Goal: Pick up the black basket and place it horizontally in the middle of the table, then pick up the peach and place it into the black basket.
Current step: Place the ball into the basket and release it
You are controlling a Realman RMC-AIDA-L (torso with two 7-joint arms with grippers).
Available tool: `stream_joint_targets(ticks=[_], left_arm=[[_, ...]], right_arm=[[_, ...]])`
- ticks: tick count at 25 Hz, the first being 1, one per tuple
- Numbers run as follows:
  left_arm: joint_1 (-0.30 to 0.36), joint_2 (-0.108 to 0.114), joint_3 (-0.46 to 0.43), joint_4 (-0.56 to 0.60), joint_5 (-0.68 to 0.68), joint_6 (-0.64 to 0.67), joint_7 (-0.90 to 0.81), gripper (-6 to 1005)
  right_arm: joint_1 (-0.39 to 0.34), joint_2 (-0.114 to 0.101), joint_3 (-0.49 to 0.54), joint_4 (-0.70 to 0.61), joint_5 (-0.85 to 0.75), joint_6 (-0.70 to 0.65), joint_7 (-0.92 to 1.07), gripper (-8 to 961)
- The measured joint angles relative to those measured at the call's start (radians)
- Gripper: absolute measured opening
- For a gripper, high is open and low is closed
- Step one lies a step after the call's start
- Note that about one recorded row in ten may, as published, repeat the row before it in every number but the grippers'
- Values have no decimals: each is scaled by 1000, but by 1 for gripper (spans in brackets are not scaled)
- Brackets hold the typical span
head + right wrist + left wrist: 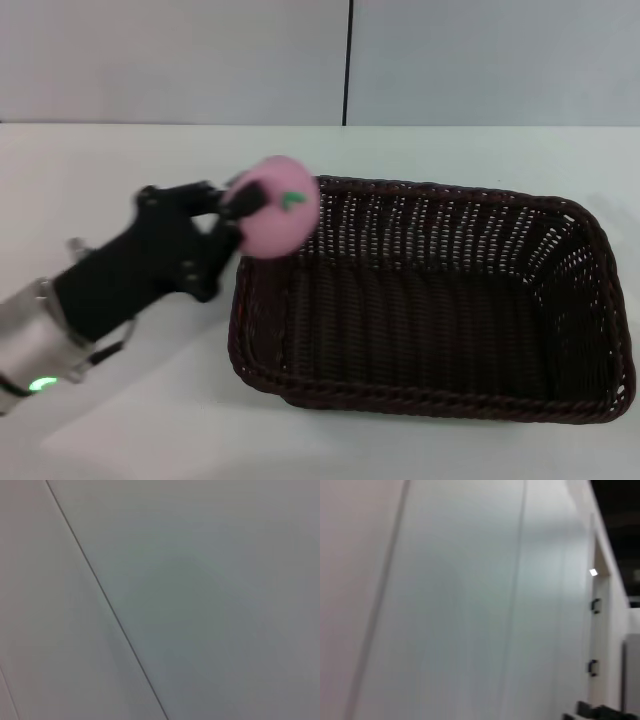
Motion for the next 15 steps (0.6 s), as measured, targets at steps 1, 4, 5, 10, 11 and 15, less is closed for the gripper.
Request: stream_joint_targets(ticks=[1,4,5,10,11,15], left_arm=[[-16,0,15,-37,0,-15,28,44],[-52,-1,46,-125,3,-81,96,43],[-60,-2,53,-147,5,-102,109,43],[-91,-2,73,-213,50,-201,145,43],[-94,-2,74,-216,60,-210,146,43],[-81,-2,49,-233,83,-241,146,44]], right_arm=[[0,0,0,0,0,-2,1,548],[0,0,0,0,0,-8,1,548],[0,0,0,0,0,-10,1,548],[-1,0,0,0,0,-12,2,548],[-1,0,0,0,0,-12,2,548],[-2,0,-1,0,0,-15,2,548]])
